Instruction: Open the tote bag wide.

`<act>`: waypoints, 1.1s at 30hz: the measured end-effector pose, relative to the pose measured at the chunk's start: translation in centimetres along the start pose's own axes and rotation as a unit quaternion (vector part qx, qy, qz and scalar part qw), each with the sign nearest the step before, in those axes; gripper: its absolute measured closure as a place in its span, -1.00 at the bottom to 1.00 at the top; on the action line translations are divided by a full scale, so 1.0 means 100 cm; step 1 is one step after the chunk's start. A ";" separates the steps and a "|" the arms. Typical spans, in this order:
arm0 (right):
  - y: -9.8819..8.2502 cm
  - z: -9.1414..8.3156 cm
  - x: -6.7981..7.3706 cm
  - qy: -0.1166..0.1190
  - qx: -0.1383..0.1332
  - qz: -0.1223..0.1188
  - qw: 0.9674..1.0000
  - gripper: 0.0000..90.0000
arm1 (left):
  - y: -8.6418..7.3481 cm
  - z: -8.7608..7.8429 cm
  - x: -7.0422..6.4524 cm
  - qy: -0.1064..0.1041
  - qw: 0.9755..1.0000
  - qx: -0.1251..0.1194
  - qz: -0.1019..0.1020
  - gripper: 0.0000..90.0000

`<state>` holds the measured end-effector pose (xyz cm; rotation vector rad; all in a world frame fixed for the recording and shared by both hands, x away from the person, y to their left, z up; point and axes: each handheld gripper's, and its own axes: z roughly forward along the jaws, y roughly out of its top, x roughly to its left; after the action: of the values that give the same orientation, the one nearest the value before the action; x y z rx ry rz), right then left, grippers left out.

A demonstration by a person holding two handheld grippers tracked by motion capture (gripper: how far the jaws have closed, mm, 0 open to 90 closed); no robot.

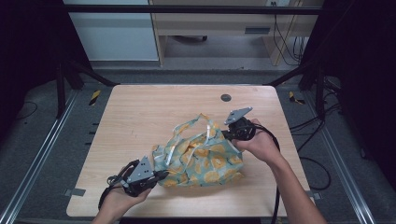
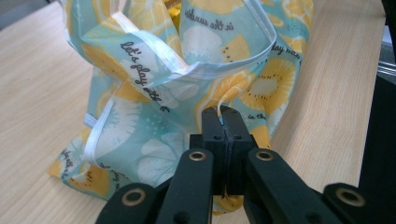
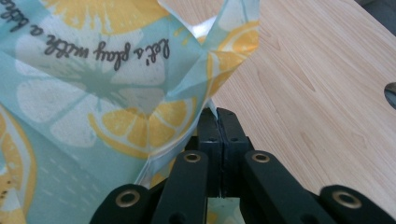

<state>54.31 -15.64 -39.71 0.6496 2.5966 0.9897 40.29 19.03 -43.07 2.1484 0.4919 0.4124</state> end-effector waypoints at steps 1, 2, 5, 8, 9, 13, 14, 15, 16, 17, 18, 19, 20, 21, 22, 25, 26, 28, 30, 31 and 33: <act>0.000 0.000 0.000 0.000 0.000 0.000 1.000 1.00 | 0.000 0.000 0.000 0.000 1.000 0.000 0.000 1.00; -0.001 0.000 -0.001 -0.002 -0.003 0.006 1.000 1.00 | 0.001 -0.001 -0.001 0.001 1.000 -0.004 0.003 1.00; -0.003 -0.001 -0.004 -0.011 -0.003 0.023 1.000 1.00 | 0.001 -0.005 -0.003 -0.005 1.000 -0.009 0.016 1.00; -0.006 -0.003 -0.007 -0.017 -0.009 0.039 0.999 1.00 | -0.002 -0.004 -0.006 -0.016 0.999 0.010 0.026 1.00; -0.006 -0.004 -0.008 -0.019 -0.009 0.043 0.999 1.00 | -0.004 -0.003 -0.007 -0.018 0.999 0.013 0.028 1.00; -0.006 -0.007 -0.009 -0.028 -0.015 0.049 0.998 1.00 | -0.005 -0.003 -0.010 -0.031 0.998 0.020 0.050 1.00; -0.005 -0.008 -0.009 -0.035 -0.017 0.053 0.998 1.00 | -0.005 -0.003 -0.013 -0.033 0.997 0.011 0.069 1.00; -0.005 -0.008 -0.009 -0.035 -0.017 0.053 0.998 1.00 | -0.005 -0.003 -0.013 -0.033 0.997 0.011 0.069 1.00; -0.005 -0.009 -0.010 -0.040 -0.021 0.059 0.997 1.00 | -0.003 -0.004 -0.016 -0.033 0.996 0.009 0.088 1.00; -0.005 -0.009 -0.010 -0.040 -0.021 0.059 0.997 1.00 | -0.003 -0.004 -0.016 -0.033 0.996 0.009 0.088 1.00; -0.005 -0.009 -0.010 -0.043 -0.025 0.065 0.997 1.00 | -0.003 -0.004 -0.017 -0.032 0.995 0.013 0.095 1.00; -0.005 -0.009 -0.010 -0.043 -0.025 0.065 0.997 1.00 | -0.003 -0.004 -0.017 -0.032 0.995 0.013 0.095 1.00; -0.004 -0.009 -0.010 -0.043 -0.025 0.063 0.997 1.00 | -0.004 -0.003 -0.017 -0.031 0.995 0.017 0.092 1.00; -0.004 -0.009 -0.010 -0.044 -0.026 0.063 0.997 1.00 | -0.005 -0.003 -0.017 -0.030 0.995 0.023 0.091 1.00; -0.003 -0.009 -0.009 -0.045 -0.027 0.063 0.997 1.00 | -0.005 -0.002 -0.016 -0.029 0.995 0.025 0.091 1.00; 0.000 -0.013 -0.006 -0.044 -0.038 0.062 0.996 1.00 | -0.008 0.001 -0.014 -0.027 0.996 0.035 0.082 1.00; 0.000 -0.015 -0.004 -0.045 -0.041 0.063 0.996 1.00 | -0.009 0.002 -0.014 -0.025 0.996 0.038 0.082 1.00; 0.000 -0.020 -0.002 -0.045 -0.047 0.062 0.996 1.00 | -0.009 0.003 -0.015 -0.023 0.995 0.042 0.083 1.00; 0.001 -0.026 0.003 -0.046 -0.054 0.062 0.996 1.00 | -0.011 0.004 -0.015 -0.021 0.995 0.050 0.087 0.99; 0.001 -0.026 0.003 -0.046 -0.054 0.062 0.996 1.00 | -0.011 0.004 -0.015 -0.021 0.995 0.050 0.087 0.99; 0.000 -0.031 0.009 -0.044 -0.057 0.059 0.996 1.00 | -0.013 0.006 -0.014 -0.017 0.995 0.058 0.085 0.99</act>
<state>52.30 -16.93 -37.60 0.8059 2.4287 1.1103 39.09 18.66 -44.58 2.3159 0.3223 0.4501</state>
